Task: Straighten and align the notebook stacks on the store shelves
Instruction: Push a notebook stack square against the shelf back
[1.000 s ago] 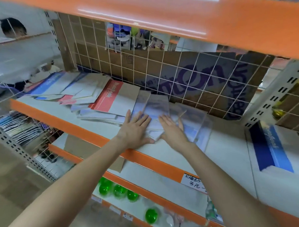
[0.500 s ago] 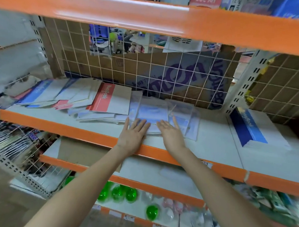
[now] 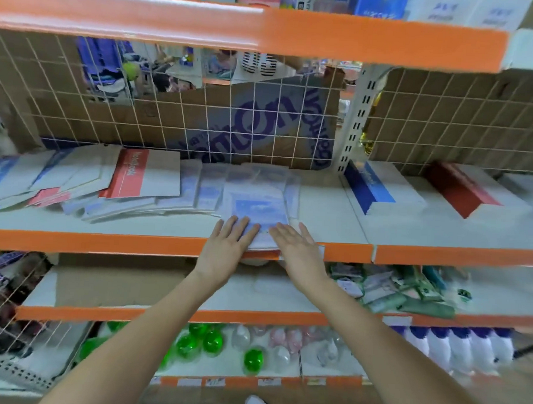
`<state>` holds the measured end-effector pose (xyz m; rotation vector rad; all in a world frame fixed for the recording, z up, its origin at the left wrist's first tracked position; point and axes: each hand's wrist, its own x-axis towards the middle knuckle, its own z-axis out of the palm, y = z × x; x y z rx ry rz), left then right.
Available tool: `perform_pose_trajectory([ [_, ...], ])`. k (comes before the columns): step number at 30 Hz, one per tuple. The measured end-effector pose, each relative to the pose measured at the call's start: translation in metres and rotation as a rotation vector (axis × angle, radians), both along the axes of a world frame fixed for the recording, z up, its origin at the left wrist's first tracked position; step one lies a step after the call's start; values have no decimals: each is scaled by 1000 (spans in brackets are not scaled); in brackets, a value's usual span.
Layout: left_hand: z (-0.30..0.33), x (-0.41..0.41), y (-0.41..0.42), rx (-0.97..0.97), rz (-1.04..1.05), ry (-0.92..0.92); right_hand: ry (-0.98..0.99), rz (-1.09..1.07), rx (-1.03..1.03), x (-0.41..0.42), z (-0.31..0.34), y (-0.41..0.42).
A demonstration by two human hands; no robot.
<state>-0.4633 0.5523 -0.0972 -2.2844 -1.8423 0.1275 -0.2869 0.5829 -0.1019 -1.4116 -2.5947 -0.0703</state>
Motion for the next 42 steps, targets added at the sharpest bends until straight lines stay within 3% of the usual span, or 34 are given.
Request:
perform_pose_trajectory([
  [7,29,61,-6,176,-264,-142,77,-84,33,65,7,-18],
  [13,53,147,9,150,-329,-159,191,-145,116,154,31,-23],
  [17,71,237,21,425,-509,-116,248,-191,211,245,48,-25],
  [21,80,348,33,545,-570,-173,211,-286,287,352,63,-25],
  [32,69,577,79,452,-677,-238,138,-465,201,574,61,-16],
  [42,45,690,193,483,-706,-158,124,-515,134,685,33,97],
])
